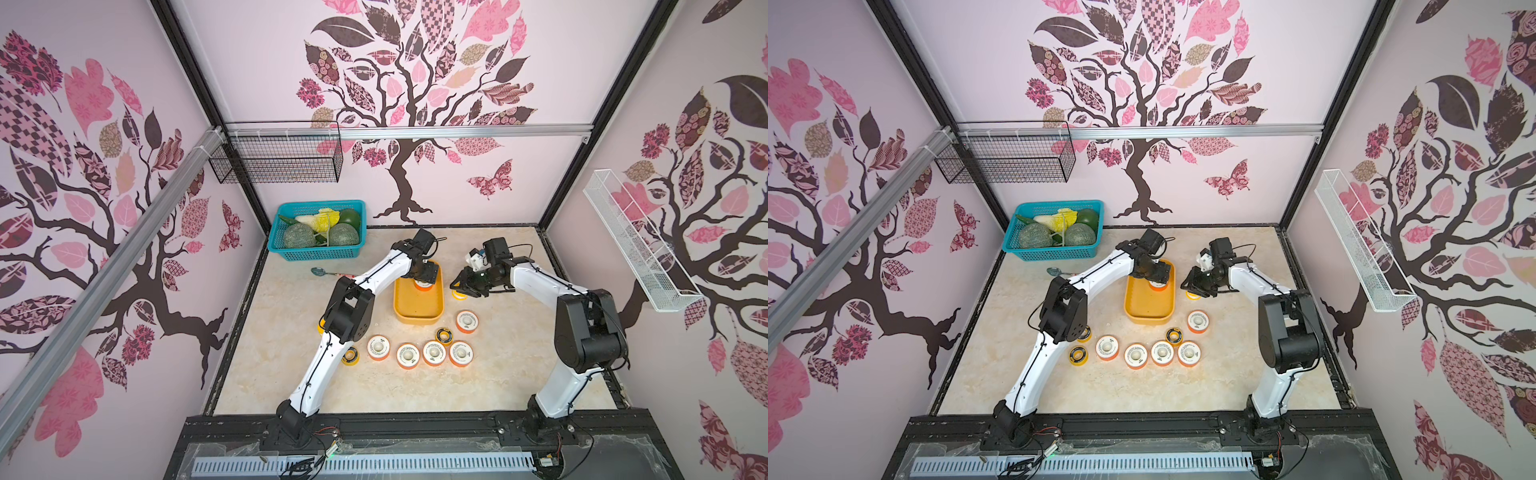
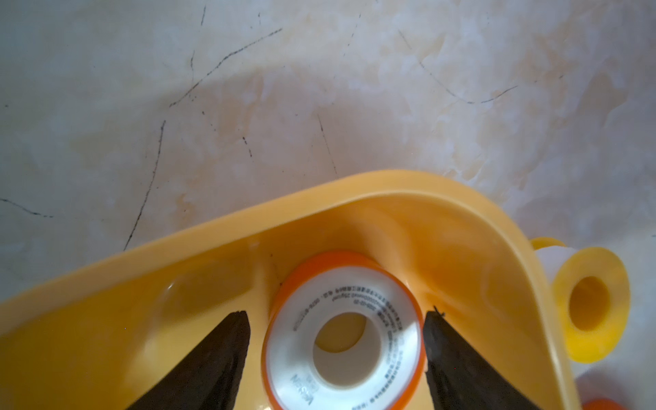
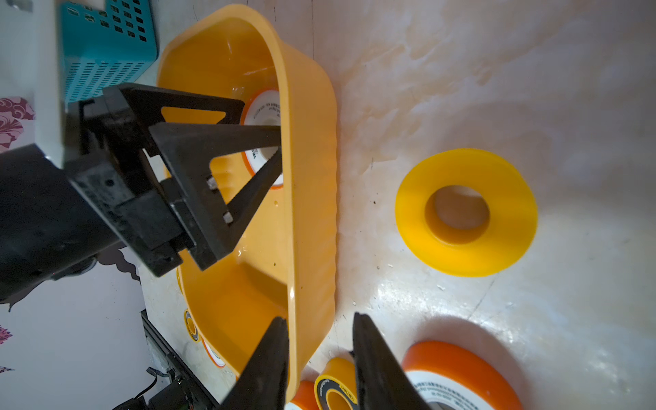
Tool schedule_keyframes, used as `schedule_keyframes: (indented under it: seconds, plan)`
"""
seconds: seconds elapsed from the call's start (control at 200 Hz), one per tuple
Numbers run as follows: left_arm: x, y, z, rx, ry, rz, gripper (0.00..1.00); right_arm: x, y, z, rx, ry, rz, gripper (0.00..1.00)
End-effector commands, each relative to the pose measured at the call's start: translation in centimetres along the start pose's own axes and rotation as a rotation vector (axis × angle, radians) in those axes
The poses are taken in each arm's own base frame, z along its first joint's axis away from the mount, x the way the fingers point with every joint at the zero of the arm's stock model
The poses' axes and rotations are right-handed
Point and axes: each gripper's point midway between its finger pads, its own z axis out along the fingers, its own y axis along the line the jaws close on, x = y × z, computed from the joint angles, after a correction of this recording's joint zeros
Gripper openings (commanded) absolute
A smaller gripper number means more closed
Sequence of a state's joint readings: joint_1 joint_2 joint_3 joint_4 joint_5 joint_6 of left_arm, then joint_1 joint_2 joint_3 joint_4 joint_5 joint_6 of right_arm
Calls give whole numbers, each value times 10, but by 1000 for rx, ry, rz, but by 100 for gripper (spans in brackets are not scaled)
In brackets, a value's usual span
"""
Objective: Put the sealing tape into the storage box
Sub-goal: Place the sealing tape in the storage box.
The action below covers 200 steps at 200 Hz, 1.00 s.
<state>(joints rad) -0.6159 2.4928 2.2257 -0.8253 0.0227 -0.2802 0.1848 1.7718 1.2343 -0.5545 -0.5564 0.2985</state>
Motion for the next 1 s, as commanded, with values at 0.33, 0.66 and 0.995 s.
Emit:
schedule_keyframes:
  seconds: [0.33,0.66,0.995]
  plan:
    - [-3,-5,-17,30,-28,-19,72,5,-1,4,-3,23,-5,35]
    - [-7,-17,-19,99,-35,-48,70,6,-2,5,-1,30,-3,36]
    - [-17,-14,-23,114,-59,-66,70,8,-2,5,-3,35,-6,35]
